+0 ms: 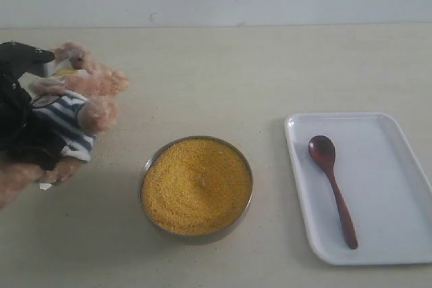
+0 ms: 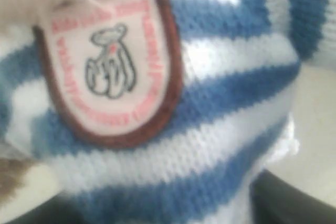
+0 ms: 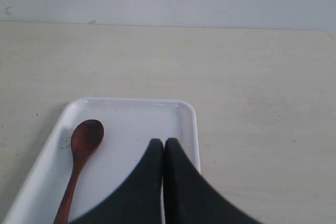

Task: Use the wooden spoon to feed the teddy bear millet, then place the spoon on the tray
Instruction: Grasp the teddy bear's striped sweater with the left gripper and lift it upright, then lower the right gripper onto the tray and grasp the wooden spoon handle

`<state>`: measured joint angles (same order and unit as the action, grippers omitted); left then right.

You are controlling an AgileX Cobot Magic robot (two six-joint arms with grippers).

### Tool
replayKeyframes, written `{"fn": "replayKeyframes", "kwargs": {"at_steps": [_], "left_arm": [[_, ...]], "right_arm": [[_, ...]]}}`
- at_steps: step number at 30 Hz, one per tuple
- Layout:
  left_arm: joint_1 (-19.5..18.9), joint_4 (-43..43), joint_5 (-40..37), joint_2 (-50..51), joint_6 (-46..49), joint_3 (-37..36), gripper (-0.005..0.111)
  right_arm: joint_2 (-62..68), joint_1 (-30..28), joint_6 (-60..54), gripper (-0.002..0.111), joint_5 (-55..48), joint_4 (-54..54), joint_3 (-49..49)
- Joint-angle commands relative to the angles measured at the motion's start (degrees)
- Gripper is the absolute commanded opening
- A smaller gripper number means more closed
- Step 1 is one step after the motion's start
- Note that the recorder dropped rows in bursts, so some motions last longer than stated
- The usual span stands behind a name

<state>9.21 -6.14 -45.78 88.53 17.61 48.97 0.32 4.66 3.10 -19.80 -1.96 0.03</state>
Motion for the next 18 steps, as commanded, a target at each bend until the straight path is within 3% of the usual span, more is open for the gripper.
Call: {"fn": "replayKeyframes", "kwargs": {"at_steps": [1, 4, 9, 18], "left_arm": [[5.6, 9.4, 3.6, -3.5, 3.2, -2.6, 0.004], [7.7, 15.3, 6.7, -4.1, 3.2, -5.3, 0.004], [8.9, 18.0, 10.5, -4.2, 3.2, -7.9, 0.004], [8.9, 20.0, 4.6, -4.2, 3.4, -8.0, 0.004]], "right_arm": [[-0.3, -0.2, -0.1, 0.0, 0.4, 0.1, 0.0], [-0.3, -0.2, -0.1, 0.0, 0.4, 0.1, 0.0], [-0.3, 0.7, -0.1, 0.0, 0.4, 0.1, 0.0], [-0.3, 0.7, -0.3, 0.0, 0.8, -0.2, 0.0]]}}
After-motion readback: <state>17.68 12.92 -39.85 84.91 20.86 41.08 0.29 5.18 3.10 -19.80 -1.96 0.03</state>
